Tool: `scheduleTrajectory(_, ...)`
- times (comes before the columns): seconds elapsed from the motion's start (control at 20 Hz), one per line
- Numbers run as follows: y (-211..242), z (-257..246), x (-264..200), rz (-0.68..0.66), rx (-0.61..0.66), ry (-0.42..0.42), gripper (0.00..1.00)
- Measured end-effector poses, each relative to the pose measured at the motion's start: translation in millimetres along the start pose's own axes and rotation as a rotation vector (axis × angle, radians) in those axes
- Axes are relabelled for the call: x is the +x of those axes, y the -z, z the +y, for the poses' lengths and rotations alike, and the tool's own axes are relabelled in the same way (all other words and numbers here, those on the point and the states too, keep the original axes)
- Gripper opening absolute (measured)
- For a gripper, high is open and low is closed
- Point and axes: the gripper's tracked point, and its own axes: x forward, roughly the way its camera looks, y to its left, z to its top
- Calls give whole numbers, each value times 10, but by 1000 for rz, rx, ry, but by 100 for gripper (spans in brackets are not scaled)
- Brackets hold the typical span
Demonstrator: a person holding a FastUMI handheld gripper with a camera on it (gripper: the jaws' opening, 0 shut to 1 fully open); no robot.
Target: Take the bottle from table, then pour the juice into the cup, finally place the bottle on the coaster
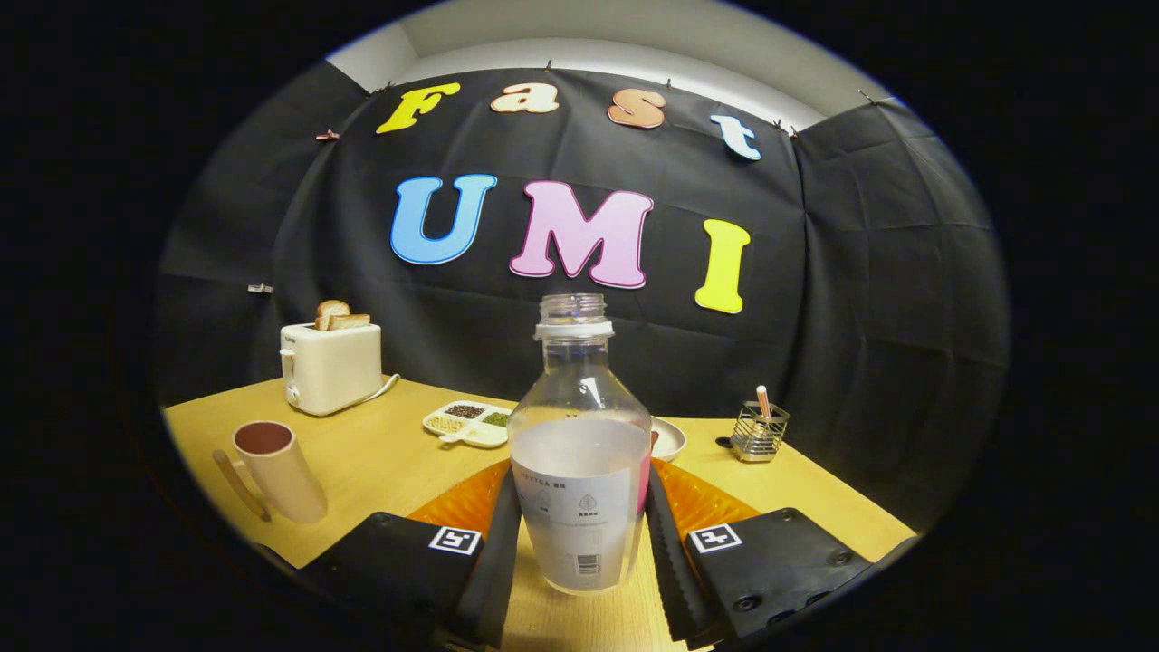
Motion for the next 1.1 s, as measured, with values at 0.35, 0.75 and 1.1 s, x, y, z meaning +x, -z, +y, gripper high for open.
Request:
scheduleTrajectory(0.35, -336, 514, -98, -1, -253, -102, 68)
scheduleTrajectory(0.75, -32, 1248, -124, 48, -543, -229, 68)
scheduleTrajectory(1.1, 271, 1556, -50, 85, -785, -278, 68)
